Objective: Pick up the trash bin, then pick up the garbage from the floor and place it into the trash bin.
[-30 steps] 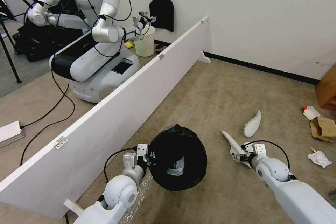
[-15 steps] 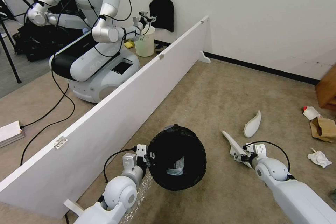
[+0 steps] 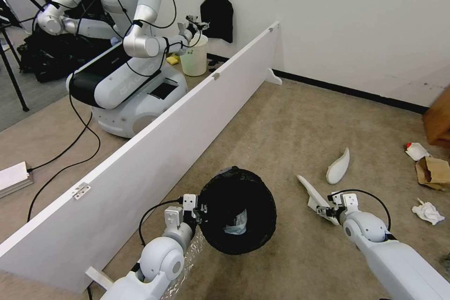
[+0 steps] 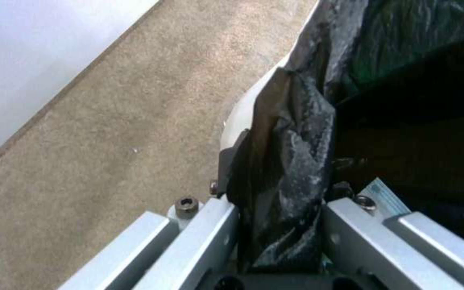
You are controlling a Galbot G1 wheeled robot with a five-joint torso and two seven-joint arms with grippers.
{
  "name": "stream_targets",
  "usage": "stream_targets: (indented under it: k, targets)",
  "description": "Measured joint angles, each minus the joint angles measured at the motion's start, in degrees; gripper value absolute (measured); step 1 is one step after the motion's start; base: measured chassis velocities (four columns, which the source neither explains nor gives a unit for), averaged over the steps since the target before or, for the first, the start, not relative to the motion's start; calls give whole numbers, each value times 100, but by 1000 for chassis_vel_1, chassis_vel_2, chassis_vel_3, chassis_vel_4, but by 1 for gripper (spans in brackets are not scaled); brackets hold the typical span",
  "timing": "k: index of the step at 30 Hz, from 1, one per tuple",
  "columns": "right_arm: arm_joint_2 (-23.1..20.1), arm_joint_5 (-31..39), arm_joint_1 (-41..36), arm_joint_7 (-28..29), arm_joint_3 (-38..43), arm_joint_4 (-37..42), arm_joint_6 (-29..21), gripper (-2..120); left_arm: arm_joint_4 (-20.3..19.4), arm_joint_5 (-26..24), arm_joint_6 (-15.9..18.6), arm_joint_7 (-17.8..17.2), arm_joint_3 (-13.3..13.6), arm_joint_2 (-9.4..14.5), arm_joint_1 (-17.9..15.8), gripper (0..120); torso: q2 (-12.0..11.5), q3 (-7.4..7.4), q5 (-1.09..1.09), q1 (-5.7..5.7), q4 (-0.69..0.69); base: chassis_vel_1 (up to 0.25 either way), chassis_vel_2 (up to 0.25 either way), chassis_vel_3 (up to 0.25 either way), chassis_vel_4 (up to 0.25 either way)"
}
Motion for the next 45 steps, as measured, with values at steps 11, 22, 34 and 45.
stream_targets:
  k: [11,22,34,45]
  targets:
    - [131,-127,184,13,-140,-206,24,100,67,-15,-40,19,36,19,-22,0,0,1,0,0,0,0,0,0,0]
    - [297,-242,403,82,-328,-479,88,100,113,-64,-43,26,36,25,-62,0,0,0,0,0,0,0,0,0,0]
    - [333,-565,461,115,-314,-701,159,100,170,-99,-51,26,76,22,-119,0,0,0,0,0,0,0,0,0,0]
    - [347,-817,473,115,-230,-821,263,100,221,-103,-55,27,82,-10,-141,0,0,0,0,0,0,0,0,0,0]
